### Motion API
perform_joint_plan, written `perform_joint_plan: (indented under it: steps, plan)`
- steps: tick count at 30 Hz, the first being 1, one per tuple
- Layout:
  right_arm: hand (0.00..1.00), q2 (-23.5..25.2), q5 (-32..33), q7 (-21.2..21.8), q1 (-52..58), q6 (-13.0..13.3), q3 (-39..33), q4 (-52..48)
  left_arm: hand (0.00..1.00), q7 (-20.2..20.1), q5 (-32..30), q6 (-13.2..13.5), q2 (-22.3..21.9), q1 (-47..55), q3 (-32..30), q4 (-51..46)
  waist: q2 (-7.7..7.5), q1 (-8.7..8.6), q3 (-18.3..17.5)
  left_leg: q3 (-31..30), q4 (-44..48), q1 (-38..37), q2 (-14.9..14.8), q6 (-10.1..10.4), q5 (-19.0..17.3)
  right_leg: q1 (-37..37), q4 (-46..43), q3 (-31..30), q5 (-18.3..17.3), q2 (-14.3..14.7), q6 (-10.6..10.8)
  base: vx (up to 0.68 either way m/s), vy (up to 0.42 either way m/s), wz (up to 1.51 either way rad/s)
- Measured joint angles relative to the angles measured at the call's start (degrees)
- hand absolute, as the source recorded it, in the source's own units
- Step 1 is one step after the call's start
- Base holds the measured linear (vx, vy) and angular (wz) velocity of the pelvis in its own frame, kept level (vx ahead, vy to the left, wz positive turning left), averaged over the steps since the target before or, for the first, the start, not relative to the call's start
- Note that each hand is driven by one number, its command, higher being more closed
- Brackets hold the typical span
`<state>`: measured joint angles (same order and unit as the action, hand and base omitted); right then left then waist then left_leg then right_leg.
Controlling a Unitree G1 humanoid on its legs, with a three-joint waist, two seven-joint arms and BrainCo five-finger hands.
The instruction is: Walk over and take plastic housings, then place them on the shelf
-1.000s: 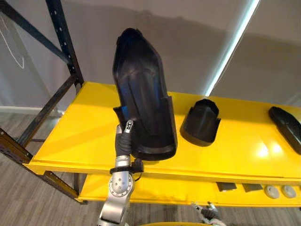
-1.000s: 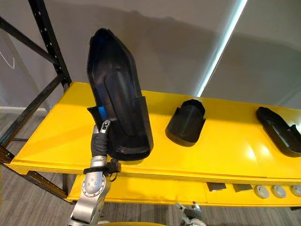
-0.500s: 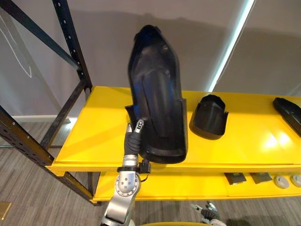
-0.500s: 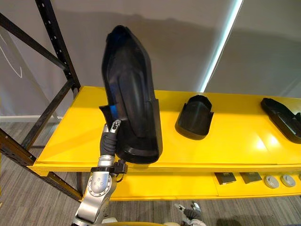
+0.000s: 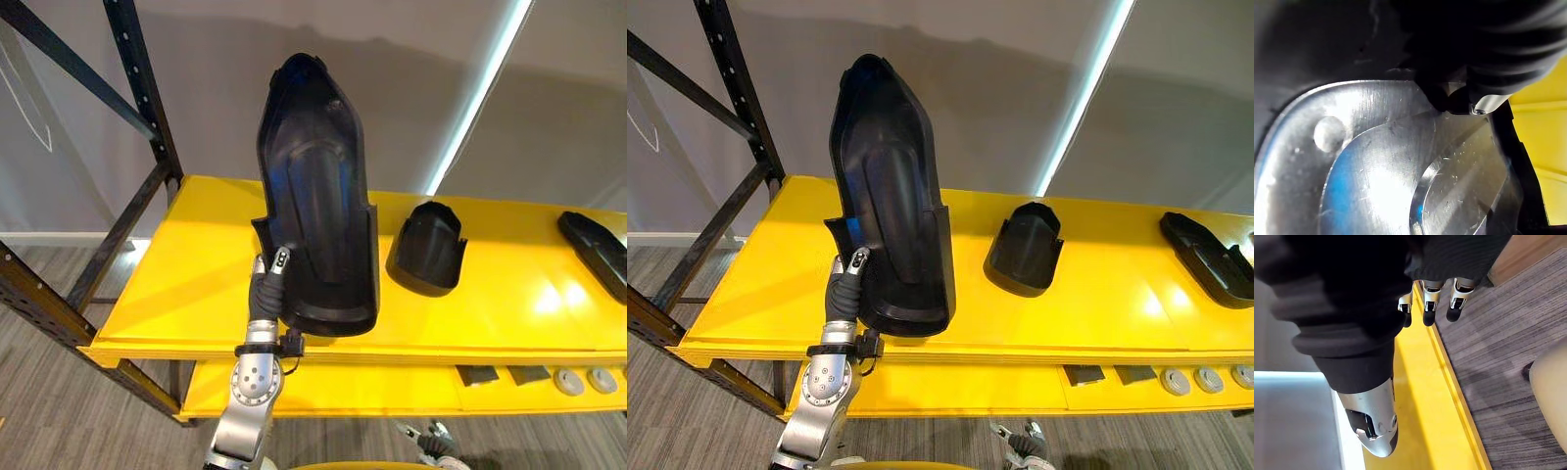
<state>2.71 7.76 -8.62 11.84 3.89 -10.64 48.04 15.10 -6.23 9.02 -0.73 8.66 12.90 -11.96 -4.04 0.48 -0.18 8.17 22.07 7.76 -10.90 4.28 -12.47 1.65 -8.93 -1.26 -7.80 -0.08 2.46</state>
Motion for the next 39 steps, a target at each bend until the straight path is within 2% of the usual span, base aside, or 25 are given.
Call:
perform_joint_plan:
  steps: [6, 8, 12, 15, 19, 22, 26, 27, 36, 39]
  plan:
    - [0.00, -0.2, -0.6, 0.3, 0.9, 0.0, 0.4, 0.5, 1.00, 1.5, -1.6, -2.3, 2.9, -3.9, -4.7, 5.9, 0.53, -0.23, -0.8, 0.1, -0.4, 0.6, 0.0, 0.5, 0.1, -0.9, 1.2, -0.7, 0.7, 0.4, 0.0, -0.07, 0.016, -0.03]
    - [0.00, -0.2, -0.8, 1.2, 1.3, -0.1, 0.4, 1.3, 1.00, 3.1, -1.8, -3.9, 4.2, -7.8, -7.2, 9.5, 0.33, -0.82, -1.0, 0.1, -1.2, 0.6, 0.1, 0.8, 1.1, -1.0, 1.7, -0.8, 1.0, 0.7, -0.2, -0.01, -0.010, -0.03]
    - [0.00, -0.4, -1.6, 1.4, 1.0, -0.1, 0.4, 1.6, 1.00, 4.0, -2.4, -5.2, 5.5, -11.8, -11.3, 16.1, 0.53, -1.39, -1.3, 0.3, -2.7, 0.6, 0.3, 0.7, 2.1, -1.2, 3.4, -1.1, 2.1, 0.7, -0.1, 0.03, -0.009, -0.06]
    - [0.00, -0.8, -1.9, 1.7, 0.8, -0.1, 0.3, 2.4, 1.00, 4.1, -2.3, -7.1, 6.0, -14.0, -13.7, 21.9, 0.76, -1.46, -1.9, 0.4, -4.9, 0.3, 1.0, 0.6, 3.6, -1.5, 4.6, -1.3, 3.0, 0.4, -0.2, 0.07, -0.016, -0.02]
    - [0.00, -1.6, -2.9, 2.7, -0.1, -0.1, 0.0, 3.2, 1.00, 4.0, -2.3, -8.4, 7.1, -15.6, -15.8, 26.0, 1.93, -1.46, -1.5, 0.4, -8.3, -0.7, 1.3, 0.6, 5.6, -1.8, 5.2, -2.3, 4.1, 0.5, -0.3, 0.03, -0.025, -0.10]
    - [0.00, -2.0, -3.4, 2.8, -0.7, 0.0, 0.0, 4.4, 1.00, 3.9, -2.3, -8.9, 8.3, -18.1, -15.9, 30.6, 1.90, -1.59, -1.5, 0.0, -11.8, -2.3, 1.6, 0.9, 7.5, -1.9, 5.2, -2.3, 4.7, 0.6, -0.6, -0.02, -0.038, 0.01]
    - [0.00, -2.4, -3.9, 3.8, -1.4, 0.0, 0.0, 5.0, 1.00, 3.7, -2.4, -9.9, 8.5, -20.2, -17.1, 34.8, 1.84, -2.80, -1.5, 0.0, -16.5, -3.9, 2.5, 0.9, 10.0, -3.0, 5.3, -3.0, 5.6, 0.0, -0.6, -0.10, -0.001, -0.09]
    - [0.00, -2.5, -3.8, 3.8, -1.4, 0.0, 0.0, 5.0, 0.00, 3.7, -2.4, -10.1, 8.8, -20.5, -17.7, 35.6, 1.69, -2.82, -1.3, -0.2, -18.1, -4.4, 3.1, 1.2, 10.5, -3.0, 5.8, -3.7, 5.9, -0.1, -0.5, -0.11, 0.013, -0.24]
    - [0.00, -2.5, -3.8, 3.8, -1.4, 0.1, 0.0, 5.1, 0.00, 3.8, -3.6, -11.2, 10.0, -24.1, -18.3, 39.3, 1.30, -3.07, -1.1, -2.0, -26.0, -7.0, 4.3, 1.2, 14.9, -3.9, 7.4, -3.8, 6.3, -0.1, -0.1, -0.07, -0.004, -0.02]
    - [0.00, -2.5, -3.8, 3.9, -1.4, 0.1, 0.0, 5.0, 0.00, 4.1, -3.6, -11.2, 10.0, -24.6, -20.2, 39.5, 1.32, -3.10, -1.1, -2.1, -27.4, -7.7, 4.4, 1.1, 15.6, -3.8, 7.7, -3.9, 6.4, -0.1, -0.1, 0.02, -0.004, 0.01]
